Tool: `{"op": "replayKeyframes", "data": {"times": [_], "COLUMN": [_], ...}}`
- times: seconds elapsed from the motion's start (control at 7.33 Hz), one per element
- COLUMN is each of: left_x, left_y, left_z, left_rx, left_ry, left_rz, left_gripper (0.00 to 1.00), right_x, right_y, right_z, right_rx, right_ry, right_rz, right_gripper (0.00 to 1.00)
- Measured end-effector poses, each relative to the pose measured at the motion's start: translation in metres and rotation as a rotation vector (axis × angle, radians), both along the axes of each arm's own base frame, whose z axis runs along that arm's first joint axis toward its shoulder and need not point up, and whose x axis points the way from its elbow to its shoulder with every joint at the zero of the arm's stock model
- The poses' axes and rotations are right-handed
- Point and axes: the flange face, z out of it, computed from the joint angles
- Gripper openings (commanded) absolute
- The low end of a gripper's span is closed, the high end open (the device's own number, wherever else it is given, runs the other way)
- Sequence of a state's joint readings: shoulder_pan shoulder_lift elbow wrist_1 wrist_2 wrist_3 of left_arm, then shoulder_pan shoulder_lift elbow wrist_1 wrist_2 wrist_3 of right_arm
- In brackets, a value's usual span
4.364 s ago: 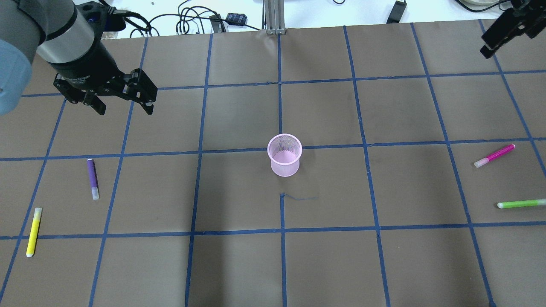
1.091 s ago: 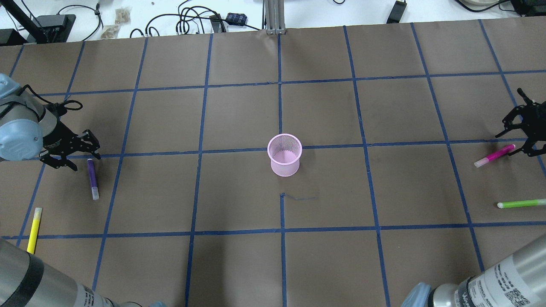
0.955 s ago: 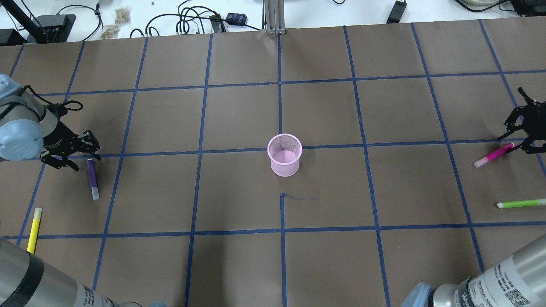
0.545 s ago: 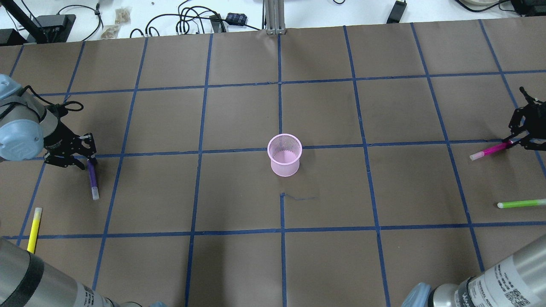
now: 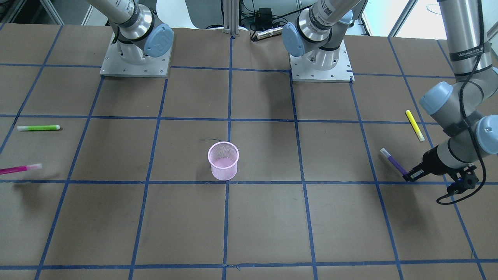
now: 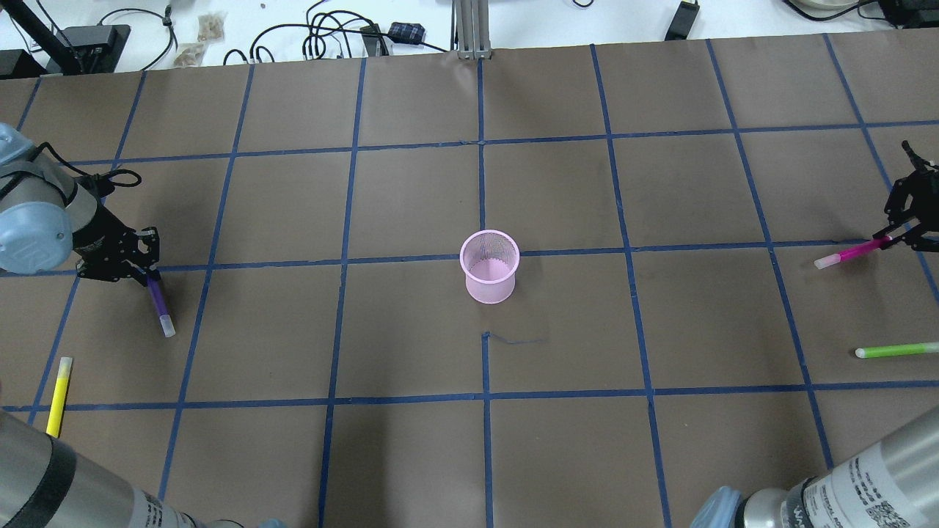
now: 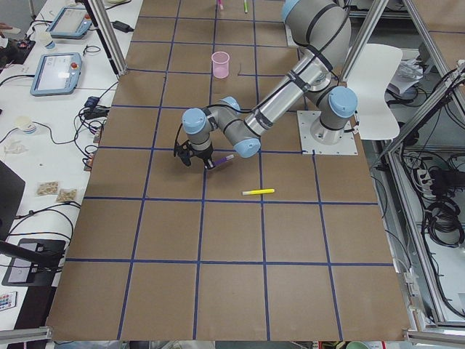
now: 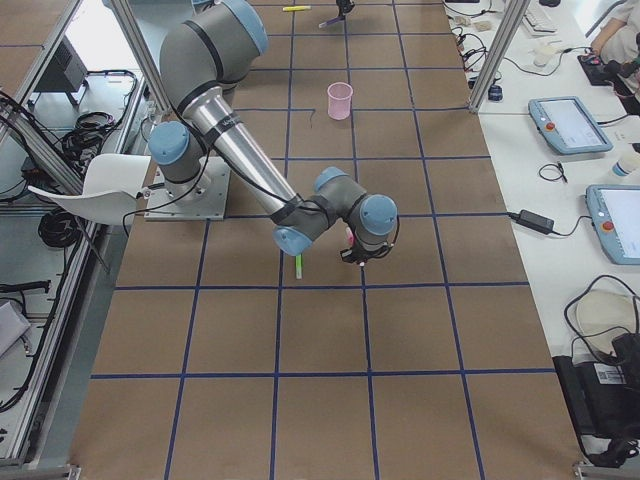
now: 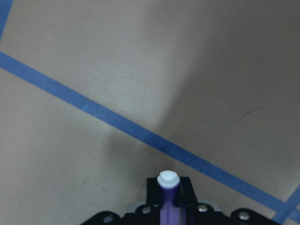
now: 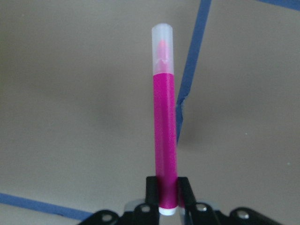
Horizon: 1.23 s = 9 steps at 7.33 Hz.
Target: Insert purple and pink pens into pink cup
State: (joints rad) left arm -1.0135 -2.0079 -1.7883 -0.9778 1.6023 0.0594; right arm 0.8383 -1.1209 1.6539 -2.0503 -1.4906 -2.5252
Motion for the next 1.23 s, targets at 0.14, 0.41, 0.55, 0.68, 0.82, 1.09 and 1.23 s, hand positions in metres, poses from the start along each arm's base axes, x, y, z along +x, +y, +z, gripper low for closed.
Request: {"op": "replayKeyframes", "data": {"times": [0.14, 0.41, 0.55, 0.68, 0.82, 1.09, 1.23], "left_x": [-0.008, -0.023, -0.029, -0.033, -0.036, -0.043, -0.045], "left_y": [-0.012, -0.030, -0.032, -0.032, -0.031, -0.032, -0.032], "left_z": [0.022, 0.067, 0.085, 0.099, 0.106, 0.114, 0.116], "left_rx": [-0.034, -0.097, -0.121, -0.137, -0.147, -0.156, -0.159], "left_ry": [-0.022, -0.064, -0.078, -0.088, -0.092, -0.098, -0.101], "left_rz": [-0.020, -0.056, -0.065, -0.071, -0.077, -0.089, -0.094], "left_gripper": [0.00, 0.00, 0.00, 0.00, 0.00, 0.00, 0.00], "right_x": [0.017, 0.084, 0.131, 0.176, 0.220, 0.312, 0.366], "right_y": [-0.004, -0.007, -0.007, -0.003, 0.001, 0.006, 0.010], "right_z": [0.028, 0.091, 0.120, 0.145, 0.165, 0.180, 0.179], "right_rx": [0.003, 0.025, 0.033, 0.034, 0.024, 0.006, 0.000], "right_ry": [0.032, 0.105, 0.144, 0.169, 0.185, 0.202, 0.201], "right_rz": [-0.034, -0.099, -0.134, -0.180, -0.226, -0.301, -0.344], "right_gripper": [0.01, 0.00, 0.00, 0.00, 0.00, 0.00, 0.00]}}
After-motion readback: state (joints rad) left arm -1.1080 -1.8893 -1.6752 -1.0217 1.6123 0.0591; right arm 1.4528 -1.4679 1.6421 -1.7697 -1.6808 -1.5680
